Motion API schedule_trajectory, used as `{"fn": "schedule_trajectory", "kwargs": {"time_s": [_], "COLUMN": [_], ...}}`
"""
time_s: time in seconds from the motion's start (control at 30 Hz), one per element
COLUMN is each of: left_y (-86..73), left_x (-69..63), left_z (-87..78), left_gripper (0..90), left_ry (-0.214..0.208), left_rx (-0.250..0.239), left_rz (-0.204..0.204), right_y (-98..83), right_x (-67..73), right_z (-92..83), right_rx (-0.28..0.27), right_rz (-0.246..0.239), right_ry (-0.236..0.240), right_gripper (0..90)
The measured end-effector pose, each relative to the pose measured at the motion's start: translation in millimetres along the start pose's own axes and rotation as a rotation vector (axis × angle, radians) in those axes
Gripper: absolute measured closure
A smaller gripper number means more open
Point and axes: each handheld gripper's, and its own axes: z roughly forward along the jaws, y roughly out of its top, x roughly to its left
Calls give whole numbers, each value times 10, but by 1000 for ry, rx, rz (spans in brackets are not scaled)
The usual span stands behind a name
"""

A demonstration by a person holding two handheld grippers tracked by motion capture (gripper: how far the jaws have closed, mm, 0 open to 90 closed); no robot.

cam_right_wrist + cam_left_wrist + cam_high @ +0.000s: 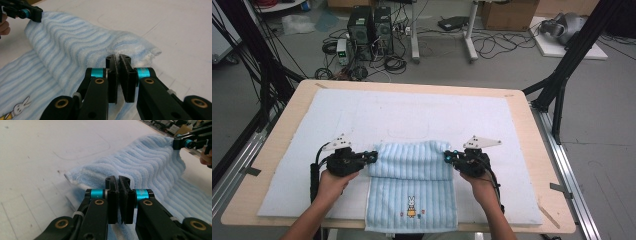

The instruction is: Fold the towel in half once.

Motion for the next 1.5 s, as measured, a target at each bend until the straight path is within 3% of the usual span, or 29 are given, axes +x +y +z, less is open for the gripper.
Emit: {"fn": "schedule_trajectory", "kwargs": {"time_s": [0.17,0.33,0.47,0.63,0.67,0.73,0.83,0.93,1.1,1.23,1.37,1.47,1.5], "left_y": [-83,-162,-233,-326,-320,-271,-157,-56,-16,-56,-48,-40,-36], "left_x": [-77,-119,-171,-202,-195,-147,-11,155,303,264,214,202,200], "left_z": [-42,-67,-112,-106,-103,-110,-141,-100,167,321,323,305,296], "left_gripper": [853,854,855,842,805,593,552,587,641,658,821,839,841], "left_ry": [-7,-31,-52,-66,-53,-7,52,63,68,89,88,87,87], "left_rx": [41,70,88,147,142,105,34,10,83,135,132,120,109], "left_rz": [46,45,46,53,56,37,-18,-89,-126,-81,-36,-18,-17], "right_y": [-135,-229,-289,-343,-335,-304,-242,-208,-196,-220,-233,-224,-221], "right_x": [51,99,162,172,173,156,93,-8,-141,-172,-120,-94,-89], "right_z": [-30,-69,-62,-2,-9,-41,-99,-70,46,112,197,233,234], "right_rx": [36,75,141,214,206,162,68,46,76,96,118,127,128], "right_rz": [11,17,-2,4,6,29,55,66,60,74,60,33,21], "right_ry": [34,55,56,49,40,16,-34,-109,-207,-189,-126,-124,-125], "right_gripper": [851,851,851,828,771,692,660,689,709,698,739,878,879]}}
